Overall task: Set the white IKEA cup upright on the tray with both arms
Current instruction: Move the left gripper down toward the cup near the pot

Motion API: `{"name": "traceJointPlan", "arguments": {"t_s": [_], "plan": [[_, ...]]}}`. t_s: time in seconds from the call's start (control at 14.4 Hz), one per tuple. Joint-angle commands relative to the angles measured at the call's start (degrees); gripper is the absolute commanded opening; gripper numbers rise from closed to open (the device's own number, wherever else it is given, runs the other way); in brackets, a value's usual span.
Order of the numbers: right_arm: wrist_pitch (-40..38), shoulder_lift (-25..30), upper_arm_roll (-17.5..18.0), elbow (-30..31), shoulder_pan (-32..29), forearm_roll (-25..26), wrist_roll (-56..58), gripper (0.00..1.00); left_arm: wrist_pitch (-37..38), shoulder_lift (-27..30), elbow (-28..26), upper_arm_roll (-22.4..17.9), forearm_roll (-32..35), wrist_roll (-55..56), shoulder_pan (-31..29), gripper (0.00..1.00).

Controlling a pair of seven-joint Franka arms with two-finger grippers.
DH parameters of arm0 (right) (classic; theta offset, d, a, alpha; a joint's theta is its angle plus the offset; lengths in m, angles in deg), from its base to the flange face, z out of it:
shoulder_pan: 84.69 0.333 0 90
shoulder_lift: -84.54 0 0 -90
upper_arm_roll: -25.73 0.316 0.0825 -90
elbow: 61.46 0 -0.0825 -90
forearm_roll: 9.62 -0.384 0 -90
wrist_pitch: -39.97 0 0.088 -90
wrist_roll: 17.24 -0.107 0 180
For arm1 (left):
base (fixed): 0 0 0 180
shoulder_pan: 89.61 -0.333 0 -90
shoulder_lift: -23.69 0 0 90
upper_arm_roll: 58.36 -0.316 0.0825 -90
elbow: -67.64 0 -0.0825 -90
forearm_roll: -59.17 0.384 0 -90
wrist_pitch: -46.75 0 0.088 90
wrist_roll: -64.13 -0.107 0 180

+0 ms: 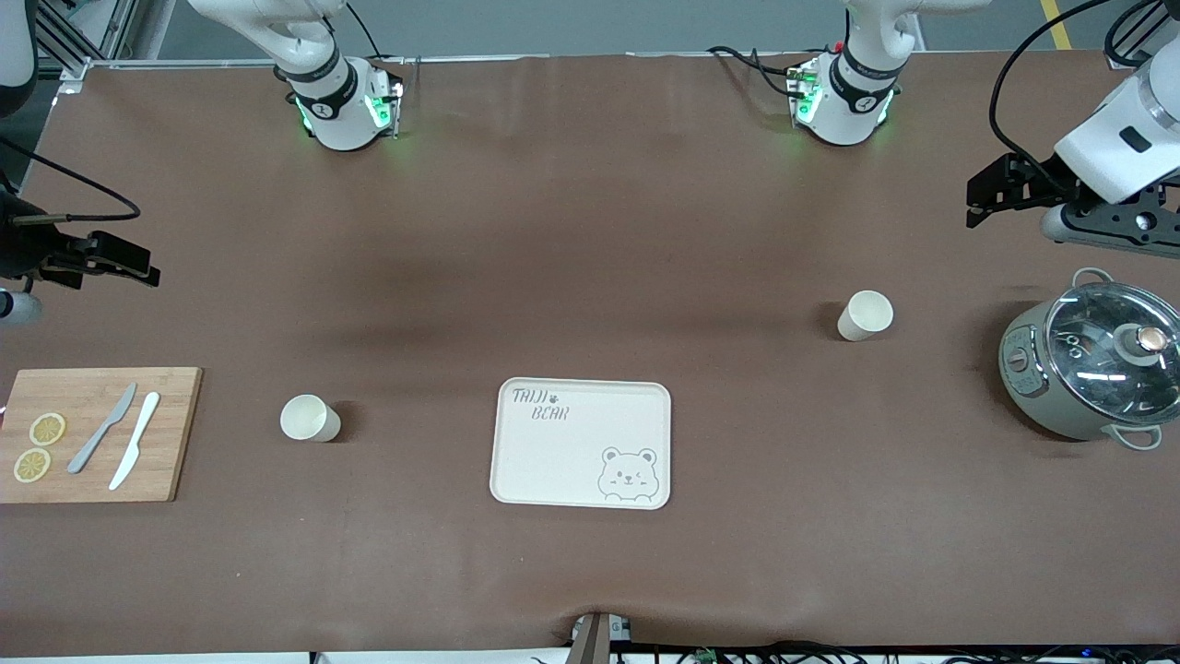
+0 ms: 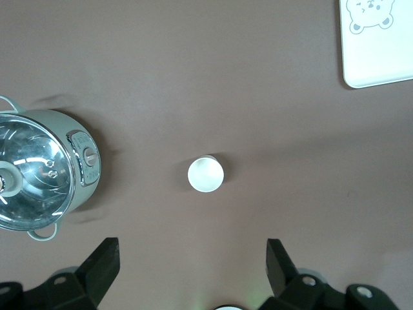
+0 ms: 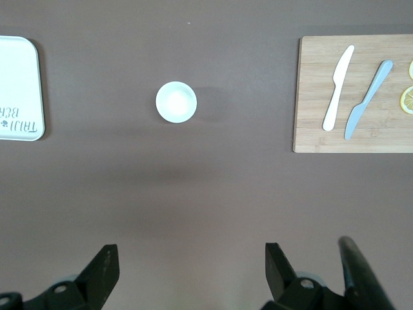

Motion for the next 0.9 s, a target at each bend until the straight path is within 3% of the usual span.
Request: {"name": "traceJointPlan", "arguments": {"t_s": [0.0,0.35,0.83], "plan": [[0.8,1.6,0.2,1.8,0.2,1.3,-1.1,1.00,0.7,0.3,0.0,0.0,1.2,-1.0,0.1,1.00],[0.8,1.5,0.2,1.8,0.3,1.3,-1.1,1.00,0.7,-0.1,-1.9,0.2,0.4,-1.7,0.1,1.00],[0.9,1.4,0.2,1.8,0.3,1.3,-1.1,1.00,-19.7,4.2,-21.8,0.0,0.8,-3.0,-0.4,1.00]]}}
